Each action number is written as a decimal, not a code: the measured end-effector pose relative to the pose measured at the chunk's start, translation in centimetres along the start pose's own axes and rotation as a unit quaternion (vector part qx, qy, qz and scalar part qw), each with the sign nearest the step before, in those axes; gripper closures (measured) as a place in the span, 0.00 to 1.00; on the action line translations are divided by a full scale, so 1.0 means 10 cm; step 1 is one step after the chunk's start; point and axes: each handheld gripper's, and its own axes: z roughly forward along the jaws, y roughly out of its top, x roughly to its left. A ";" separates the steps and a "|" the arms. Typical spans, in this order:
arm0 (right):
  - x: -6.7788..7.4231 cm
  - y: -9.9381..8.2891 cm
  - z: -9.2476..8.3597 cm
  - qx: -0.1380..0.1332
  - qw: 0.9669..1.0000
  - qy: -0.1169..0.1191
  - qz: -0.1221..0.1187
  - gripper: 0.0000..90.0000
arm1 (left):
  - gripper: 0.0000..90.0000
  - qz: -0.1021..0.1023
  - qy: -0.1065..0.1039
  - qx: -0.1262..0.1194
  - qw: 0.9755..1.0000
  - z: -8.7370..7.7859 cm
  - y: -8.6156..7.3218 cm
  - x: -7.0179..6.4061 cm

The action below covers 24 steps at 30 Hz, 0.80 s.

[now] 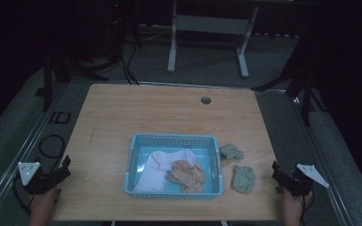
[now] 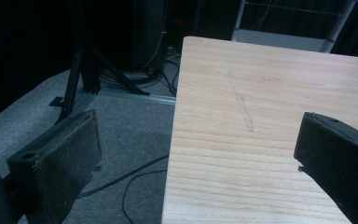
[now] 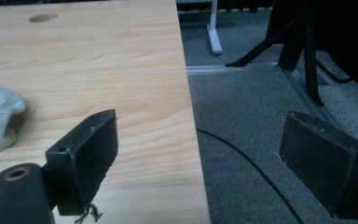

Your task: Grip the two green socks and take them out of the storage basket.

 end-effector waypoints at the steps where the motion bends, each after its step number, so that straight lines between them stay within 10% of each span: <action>1: 0.00 0.00 0.00 0.000 1.000 0.000 0.000 0.13 | 0.01 0.000 0.000 0.000 1.000 0.00 0.00 0.00; 4: 0.02 -0.01 -0.07 -0.037 0.999 0.001 0.002 0.12 | 0.01 0.001 0.000 0.000 1.000 0.00 0.00 0.00; 24: -0.12 -0.04 -0.04 -0.022 0.998 -0.013 0.053 0.13 | 0.01 0.002 0.001 0.001 1.000 0.00 0.00 0.00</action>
